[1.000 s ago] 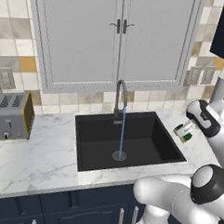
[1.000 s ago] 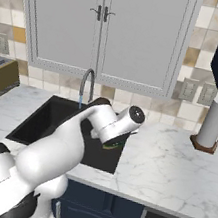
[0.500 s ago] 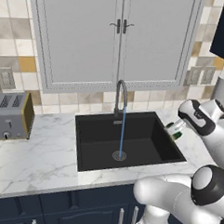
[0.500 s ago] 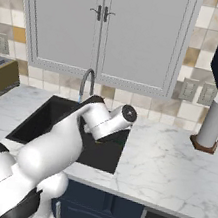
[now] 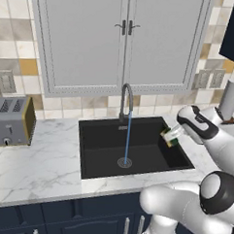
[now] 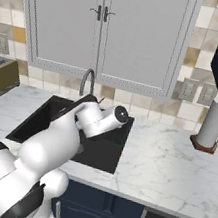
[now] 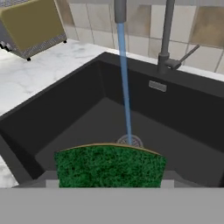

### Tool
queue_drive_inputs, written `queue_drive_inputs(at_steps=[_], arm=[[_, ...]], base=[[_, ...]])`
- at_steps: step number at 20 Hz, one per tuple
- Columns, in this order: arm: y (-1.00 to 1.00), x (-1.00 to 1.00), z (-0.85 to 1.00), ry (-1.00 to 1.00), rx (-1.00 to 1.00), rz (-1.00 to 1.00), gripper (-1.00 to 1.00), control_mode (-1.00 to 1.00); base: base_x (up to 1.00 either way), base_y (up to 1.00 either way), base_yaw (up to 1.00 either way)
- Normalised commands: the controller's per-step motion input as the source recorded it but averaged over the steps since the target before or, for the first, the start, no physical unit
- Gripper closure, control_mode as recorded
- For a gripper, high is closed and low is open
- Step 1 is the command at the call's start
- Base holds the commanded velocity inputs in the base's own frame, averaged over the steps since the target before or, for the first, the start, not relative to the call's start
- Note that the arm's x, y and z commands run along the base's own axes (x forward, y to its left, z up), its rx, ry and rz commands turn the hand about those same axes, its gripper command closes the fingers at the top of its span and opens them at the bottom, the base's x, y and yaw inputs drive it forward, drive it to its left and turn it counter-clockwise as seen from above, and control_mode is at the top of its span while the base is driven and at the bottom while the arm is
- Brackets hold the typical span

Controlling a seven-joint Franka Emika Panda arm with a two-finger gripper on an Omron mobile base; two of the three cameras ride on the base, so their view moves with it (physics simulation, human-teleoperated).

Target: Soak the sponge with water for a few seconds and then drop it inside the sink.

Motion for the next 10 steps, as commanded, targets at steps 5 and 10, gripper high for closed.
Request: queue_drive_inputs(at_steps=[5,10], arm=[[0.31,0.23,-0.24,-0.06,0.06,0.05,1.0,-1.0],[0.28,0.2,-0.1,-0.02,0.02,0.04,1.0,-1.0]], base=[[0.0,0.0,0.0],[0.0,0.0,0.0]])
